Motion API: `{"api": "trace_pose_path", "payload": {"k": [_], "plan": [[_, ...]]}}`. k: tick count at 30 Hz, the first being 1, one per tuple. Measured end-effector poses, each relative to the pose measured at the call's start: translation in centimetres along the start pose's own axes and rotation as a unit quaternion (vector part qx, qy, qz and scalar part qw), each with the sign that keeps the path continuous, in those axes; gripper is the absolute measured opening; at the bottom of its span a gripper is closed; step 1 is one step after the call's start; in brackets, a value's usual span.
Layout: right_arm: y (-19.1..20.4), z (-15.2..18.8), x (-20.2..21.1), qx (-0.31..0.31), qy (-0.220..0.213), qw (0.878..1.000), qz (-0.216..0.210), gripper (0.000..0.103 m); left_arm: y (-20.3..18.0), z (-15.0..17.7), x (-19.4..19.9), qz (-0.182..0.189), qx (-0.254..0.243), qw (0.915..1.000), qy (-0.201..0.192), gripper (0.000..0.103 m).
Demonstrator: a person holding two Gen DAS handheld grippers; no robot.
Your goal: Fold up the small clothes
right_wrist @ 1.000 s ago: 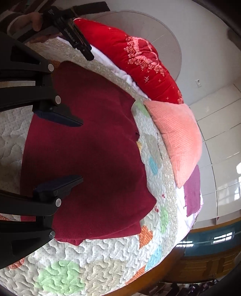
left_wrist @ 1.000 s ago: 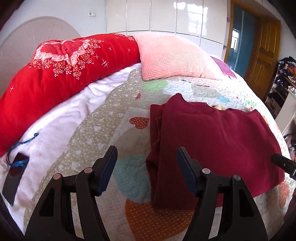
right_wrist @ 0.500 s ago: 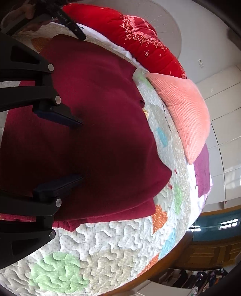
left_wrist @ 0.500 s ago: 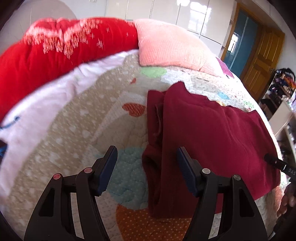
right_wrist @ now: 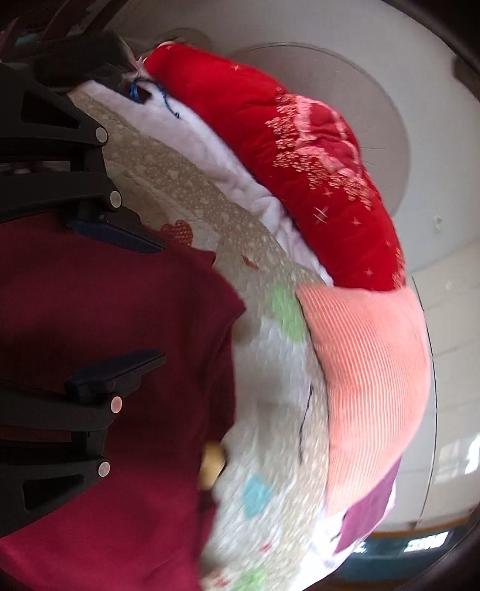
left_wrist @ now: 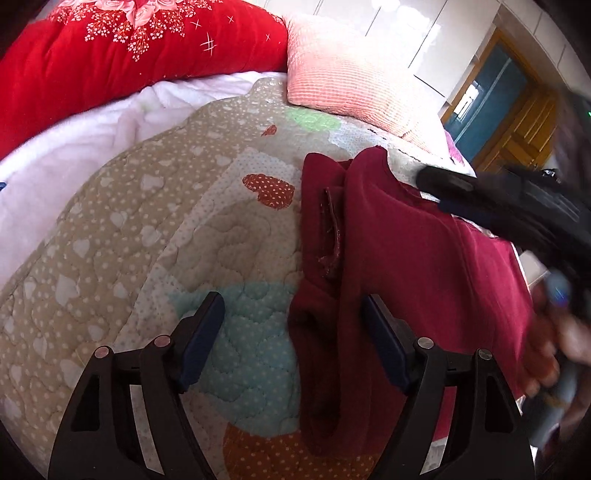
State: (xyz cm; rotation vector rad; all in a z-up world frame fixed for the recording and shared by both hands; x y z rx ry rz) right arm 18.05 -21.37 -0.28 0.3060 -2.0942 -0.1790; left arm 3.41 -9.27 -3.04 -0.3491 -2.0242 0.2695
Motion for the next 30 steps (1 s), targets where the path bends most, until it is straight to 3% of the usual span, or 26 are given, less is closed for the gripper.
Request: {"api": "trace_pose_path", "payload": {"k": [5,8,13,19,25,30], "plan": [[0.6,-3.3,-5.4,0.026,0.020,0.998,0.051,0.039,0.4,-0.5,-0.4,0.014,0.012,0.9998,-0.004,0.082],[0.2,-3.9,-9.5,0.026,0.059,0.996,0.061,0.039,0.4,-0.8,-0.7,0.014,0.016,0.9998,-0.007,0.084],[-0.1,-4.5,-9.9,0.023,0.048,0.997,0.055,0.042,0.0,-1.0,-0.9,-0.002,0.006,0.9999,-0.009,0.088],[0.0,-2.5,-5.1,-0.012,0.033,0.999,-0.005,0.043,0.0,-1.0,-1.0,-0.003,0.006,0.9999,-0.009,0.088],[-2.1,2.0,2.1,-0.012,-0.010,0.999,0.029,0.046,0.0,-1.1,-1.0,-0.007,0.005,0.9999,-0.010,0.088],[-10.1,6.6,7.3,-0.062,-0.024,0.992,0.108,0.047,0.1,-1.1,-1.1,-0.001,0.005,0.9999,-0.013,0.088]]}}
Point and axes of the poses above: each gripper's, at about its wrist camera, not at the fingertips, and x roughly against the way its jaws point, y to its left, z to its underside, the point moved 7 cm from there along -x, roughly the way its jaws point, and after that the axes turned 9 degrees about y, right-handed, at the moved point
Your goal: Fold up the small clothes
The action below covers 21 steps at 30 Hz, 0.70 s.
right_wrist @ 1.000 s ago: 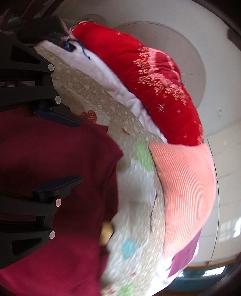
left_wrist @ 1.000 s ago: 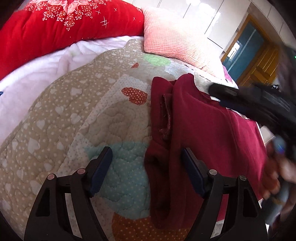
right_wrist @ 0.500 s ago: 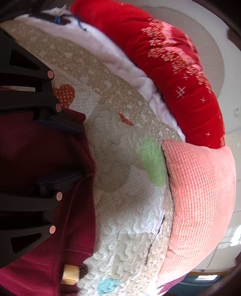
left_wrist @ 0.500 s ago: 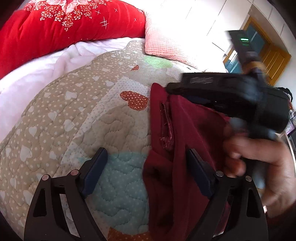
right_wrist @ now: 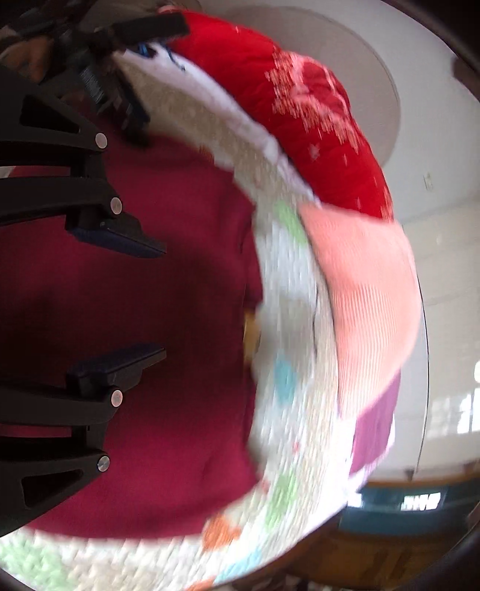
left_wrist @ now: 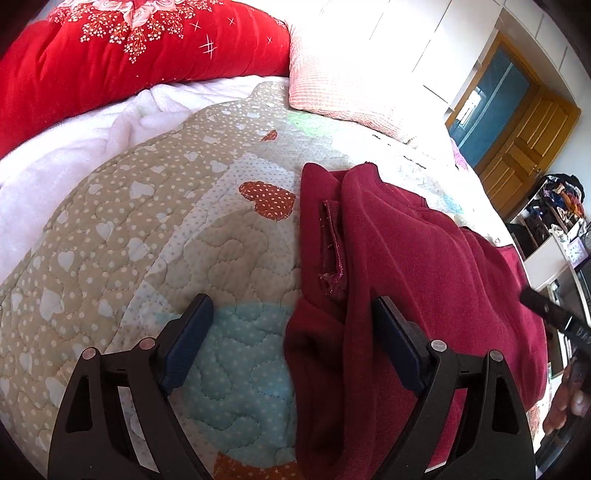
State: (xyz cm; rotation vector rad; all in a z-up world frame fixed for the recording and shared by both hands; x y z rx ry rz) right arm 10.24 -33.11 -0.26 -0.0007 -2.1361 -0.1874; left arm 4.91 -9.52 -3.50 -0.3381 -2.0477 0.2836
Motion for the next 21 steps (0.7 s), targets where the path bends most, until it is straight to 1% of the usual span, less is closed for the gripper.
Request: {"api": "trace_pose_path", "payload": {"k": [2,3,4,6,7,8,10,11,13,15,17,18,21], "plan": [[-4.7,1.2,1.5,-0.030,-0.014,0.998,0.053,0.048,0.0,0.1,0.0,0.004,0.000,1.0000,-0.004,0.088],[-6.9,1.8,2.3,-0.046,-0.023,0.995,0.084,0.051,0.1,0.2,0.1,0.008,0.000,1.0000,-0.005,0.091],[-8.7,2.6,3.1,-0.062,-0.031,0.992,0.106,0.053,0.0,0.4,0.0,0.015,-0.001,0.9999,-0.005,0.094],[-12.2,4.1,4.2,-0.097,-0.041,0.987,0.119,0.064,-0.1,0.5,-0.1,0.026,-0.002,0.9997,-0.001,0.096],[-13.0,4.6,4.2,-0.107,-0.039,0.986,0.119,0.067,-0.1,0.5,-0.1,0.025,-0.003,0.9997,-0.001,0.096],[-13.8,4.9,3.8,-0.116,-0.030,0.987,0.107,0.067,-0.2,0.6,0.0,0.022,-0.005,0.9997,-0.002,0.096],[-14.1,4.9,2.4,-0.105,-0.013,0.992,0.069,0.066,-0.3,0.6,-0.1,0.015,-0.009,0.9998,-0.002,0.096],[-14.2,4.8,1.9,-0.098,-0.014,0.993,0.069,0.062,-0.3,0.6,-0.1,0.014,-0.009,0.9999,-0.003,0.096],[-14.6,4.7,1.4,-0.103,-0.021,0.992,0.075,0.062,-0.3,0.6,0.0,0.016,-0.008,0.9998,-0.003,0.096],[-14.7,4.6,1.8,-0.122,-0.023,0.989,0.080,0.059,-0.4,0.5,-0.1,0.014,-0.009,0.9999,-0.004,0.096],[-14.4,4.7,2.7,-0.124,-0.023,0.987,0.104,0.059,-0.4,0.5,-0.1,0.012,-0.010,0.9999,-0.004,0.096],[-14.3,4.7,3.2,-0.125,-0.025,0.986,0.108,0.059,-0.4,0.5,-0.1,0.014,-0.009,0.9999,-0.004,0.096],[-13.1,3.6,5.4,-0.116,-0.054,0.988,0.091,0.059,-0.5,0.4,-0.2,0.014,-0.009,0.9999,-0.003,0.096]]}}
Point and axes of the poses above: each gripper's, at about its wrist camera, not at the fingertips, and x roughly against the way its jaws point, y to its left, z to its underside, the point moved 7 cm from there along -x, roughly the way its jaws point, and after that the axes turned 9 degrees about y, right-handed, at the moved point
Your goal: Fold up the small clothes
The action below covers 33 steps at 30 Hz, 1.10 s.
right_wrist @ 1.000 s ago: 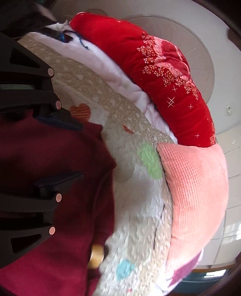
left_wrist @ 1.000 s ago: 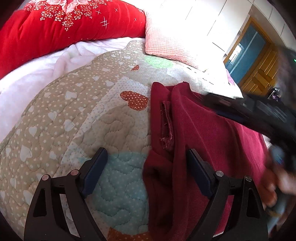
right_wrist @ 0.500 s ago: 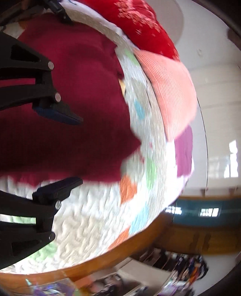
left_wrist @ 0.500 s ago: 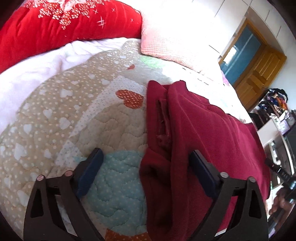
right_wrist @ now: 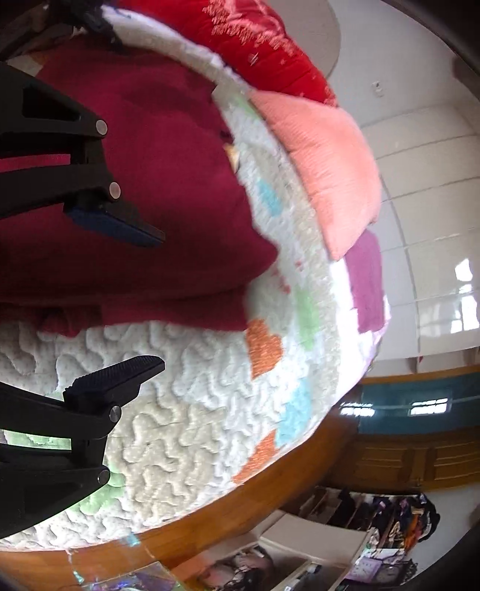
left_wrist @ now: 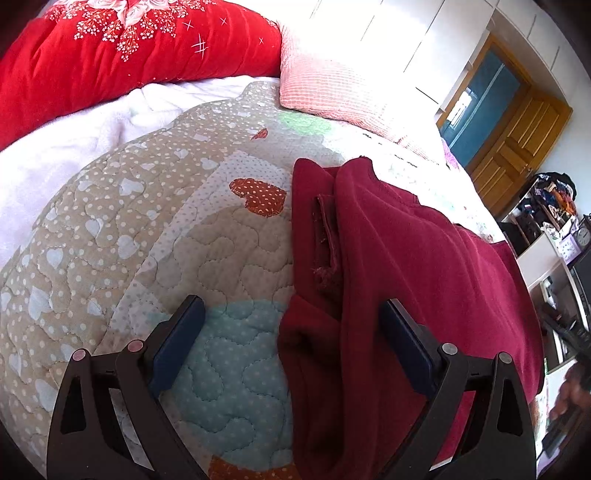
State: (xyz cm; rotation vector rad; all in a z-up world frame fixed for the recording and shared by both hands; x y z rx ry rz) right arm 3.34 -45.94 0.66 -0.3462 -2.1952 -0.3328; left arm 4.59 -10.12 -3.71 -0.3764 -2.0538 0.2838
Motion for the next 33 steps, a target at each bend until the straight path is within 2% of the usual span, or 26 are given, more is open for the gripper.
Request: {"api": "trace_pose_path", "payload": {"k": [3,4,6,10,13,16,18,19,22,25,28,30,33], "plan": [[2.2,-1.2,0.5,0.017,-0.008,0.999,-0.031,0.059,0.0,0.0,0.0,-0.002,-0.001,1.0000,0.001,0.096],[3.3,-1.4,0.0,0.024,0.003,0.998,-0.054,0.059,-0.1,0.0,0.0,-0.003,-0.001,1.0000,0.001,0.097],[4.7,-1.7,-1.4,0.032,0.022,0.997,-0.070,0.059,-0.1,-0.1,0.0,-0.003,-0.001,1.0000,0.002,0.097],[4.6,-1.3,-6.2,0.028,0.069,0.996,-0.045,0.060,-0.2,-0.2,-0.1,-0.003,-0.002,1.0000,0.005,0.098],[6.4,-1.6,-5.6,0.051,0.082,0.995,0.002,0.060,0.2,-0.1,0.2,0.014,0.006,0.9998,0.011,0.098],[12.3,-2.4,-3.0,0.057,0.086,0.990,-0.095,0.060,1.0,0.8,1.7,0.028,0.041,0.9988,-0.001,0.097],[16.9,-2.4,-2.0,0.082,0.094,0.983,-0.134,0.075,0.9,1.7,2.0,0.025,0.037,0.9990,0.006,0.097],[19.2,-2.3,-2.0,0.097,0.101,0.979,-0.151,0.078,0.7,1.9,1.9,0.018,0.026,0.9994,0.011,0.097],[27.1,-0.9,-3.4,0.149,0.145,0.961,-0.180,0.079,0.7,2.0,1.9,0.019,0.022,0.9995,0.015,0.098],[32.7,0.7,-6.5,0.200,0.183,0.951,-0.149,0.079,1.2,1.9,2.1,0.044,0.038,0.9982,0.013,0.098],[35.3,2.1,-10.1,0.250,0.224,0.938,-0.090,0.082,1.4,1.7,2.0,0.052,0.042,0.9977,0.013,0.098],[36.5,2.0,-11.2,0.286,0.220,0.931,-0.060,0.091,1.1,1.7,1.7,0.042,0.034,0.9984,0.014,0.098],[36.9,2.5,-12.8,0.311,0.221,0.924,-0.022,0.090,0.7,1.5,1.3,0.039,0.026,0.9988,0.016,0.101]]}}
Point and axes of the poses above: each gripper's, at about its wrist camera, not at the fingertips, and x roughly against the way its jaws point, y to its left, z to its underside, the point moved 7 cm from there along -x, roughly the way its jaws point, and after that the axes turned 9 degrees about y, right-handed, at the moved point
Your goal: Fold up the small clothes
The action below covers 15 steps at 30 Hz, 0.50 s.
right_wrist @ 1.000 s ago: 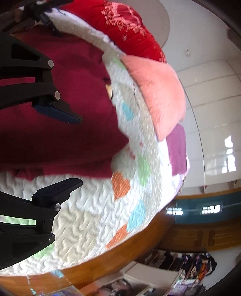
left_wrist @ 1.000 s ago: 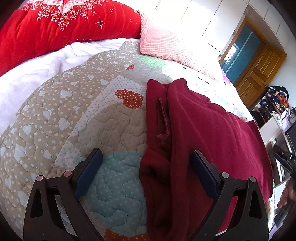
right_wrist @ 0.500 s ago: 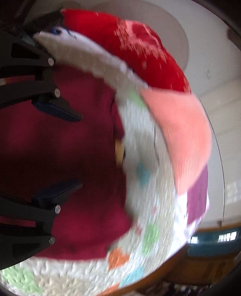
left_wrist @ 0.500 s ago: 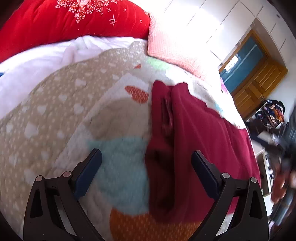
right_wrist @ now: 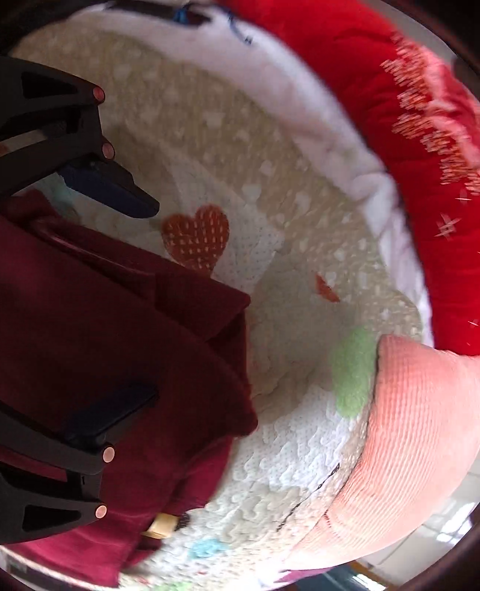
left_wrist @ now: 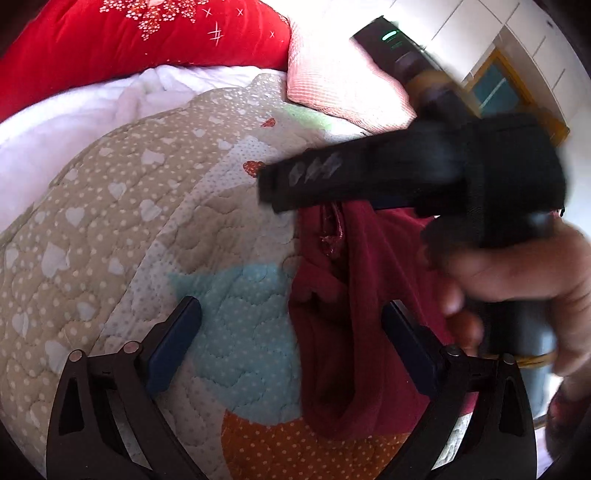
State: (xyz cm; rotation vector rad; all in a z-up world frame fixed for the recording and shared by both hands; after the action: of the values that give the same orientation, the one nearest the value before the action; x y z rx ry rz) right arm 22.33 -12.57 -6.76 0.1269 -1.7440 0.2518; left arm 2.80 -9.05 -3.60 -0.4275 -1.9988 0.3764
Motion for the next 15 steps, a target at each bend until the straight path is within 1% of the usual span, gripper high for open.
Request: {"api": "trace_pose_path", "payload": {"k": [1,2,3,4,6,8,9,10,11,12,13,14,15], "plan": [[-0.1,0.0,-0.6,0.005,0.000,1.000,0.017,0.088,0.1,0.0,0.0,0.003,0.001,1.0000,0.000,0.101],[-0.3,0.1,-0.8,0.008,-0.010,0.999,0.029,0.081,0.1,-0.1,0.1,0.006,0.003,1.0000,-0.001,0.101],[-0.6,0.2,-0.6,0.012,-0.022,0.999,0.035,0.068,0.1,-0.2,0.0,0.007,0.004,1.0000,-0.002,0.102],[-0.9,0.5,-0.2,0.014,-0.030,0.999,0.037,0.061,0.0,-0.2,0.0,0.006,0.003,1.0000,-0.003,0.102],[-2.1,1.3,1.3,0.008,-0.055,0.998,0.006,0.037,-0.1,-0.2,0.0,-0.002,-0.003,1.0000,-0.005,0.102],[-3.9,2.3,3.4,-0.016,-0.089,0.994,-0.058,0.027,-0.5,-0.2,0.1,-0.005,-0.011,0.9999,-0.009,0.102],[-4.8,2.8,4.4,-0.031,-0.106,0.990,-0.084,0.023,-0.9,-0.2,0.2,0.000,-0.016,0.9998,-0.012,0.100],[-5.3,3.2,5.2,-0.042,-0.119,0.986,-0.105,0.022,-1.3,-0.1,0.4,0.008,-0.021,0.9996,-0.014,0.085],[-5.8,3.7,6.2,-0.054,-0.137,0.980,-0.133,0.020,-2.1,0.0,0.6,0.032,-0.029,0.9990,-0.008,0.072],[-6.4,4.2,6.9,-0.062,-0.151,0.975,-0.152,0.019,-3.0,0.2,0.7,0.051,-0.038,0.9980,0.004,0.048],[-6.5,4.3,7.5,-0.066,-0.160,0.971,-0.162,0.018,-4.2,0.4,0.8,0.059,-0.054,0.9966,0.017,0.035],[-6.9,5.0,8.1,-0.072,-0.169,0.967,-0.174,0.018,-5.5,0.6,1.0,0.049,-0.072,0.9960,0.018,0.031],[-7.4,5.3,8.4,-0.076,-0.174,0.965,-0.183,0.017,-6.6,0.7,1.4,0.038,-0.092,0.9950,0.011,0.025]]}}
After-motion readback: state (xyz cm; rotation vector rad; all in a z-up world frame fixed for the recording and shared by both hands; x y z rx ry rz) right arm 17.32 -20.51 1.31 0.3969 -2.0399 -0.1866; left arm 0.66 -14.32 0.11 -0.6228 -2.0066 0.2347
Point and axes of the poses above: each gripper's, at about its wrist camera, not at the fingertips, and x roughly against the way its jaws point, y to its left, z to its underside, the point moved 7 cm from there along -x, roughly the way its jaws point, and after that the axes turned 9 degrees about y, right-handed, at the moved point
